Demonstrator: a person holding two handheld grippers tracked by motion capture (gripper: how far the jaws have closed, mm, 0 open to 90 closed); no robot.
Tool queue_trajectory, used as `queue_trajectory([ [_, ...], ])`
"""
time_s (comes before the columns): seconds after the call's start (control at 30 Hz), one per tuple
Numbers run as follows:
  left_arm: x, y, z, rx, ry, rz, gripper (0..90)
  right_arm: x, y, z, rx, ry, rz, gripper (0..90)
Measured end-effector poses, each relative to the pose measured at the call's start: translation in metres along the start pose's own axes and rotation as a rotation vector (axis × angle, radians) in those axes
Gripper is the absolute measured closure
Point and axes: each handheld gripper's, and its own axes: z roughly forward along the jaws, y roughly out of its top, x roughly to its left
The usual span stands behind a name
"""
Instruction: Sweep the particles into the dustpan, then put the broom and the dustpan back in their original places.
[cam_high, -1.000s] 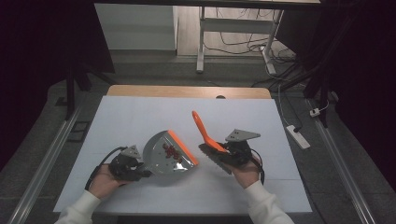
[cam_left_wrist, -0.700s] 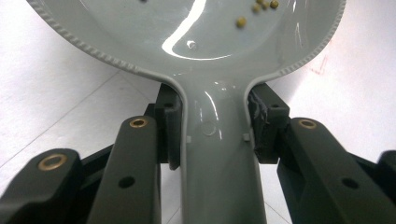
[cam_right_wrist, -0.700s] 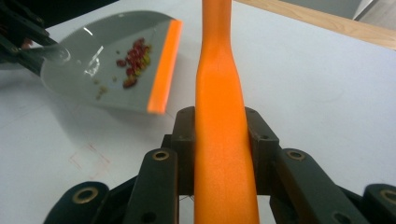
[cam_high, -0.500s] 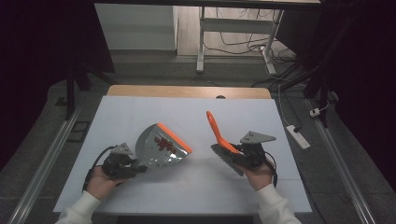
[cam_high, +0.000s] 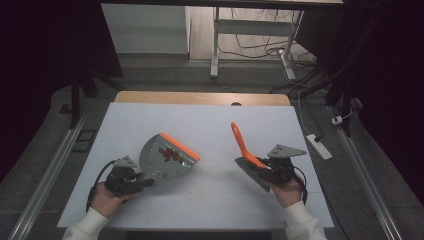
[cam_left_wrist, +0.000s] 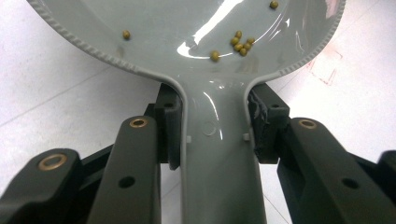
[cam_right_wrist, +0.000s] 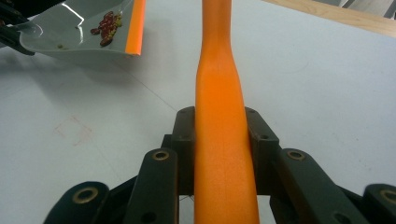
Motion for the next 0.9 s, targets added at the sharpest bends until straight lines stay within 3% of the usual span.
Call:
queue_trajectory([
  [0.47, -0.003, -0.013, -0.003, -0.022, 0.050, -0.100, 61.7, -0.005, -0.009, -0.012, 0.007, 0.022, 0.006, 70.4],
  [0.9, 0.001, -0.021, -0.002, -0.032, 0.110, -0.187, 61.7, -0.013, -0.022, -0.016, 0.041, 0.042, 0.052, 70.3],
])
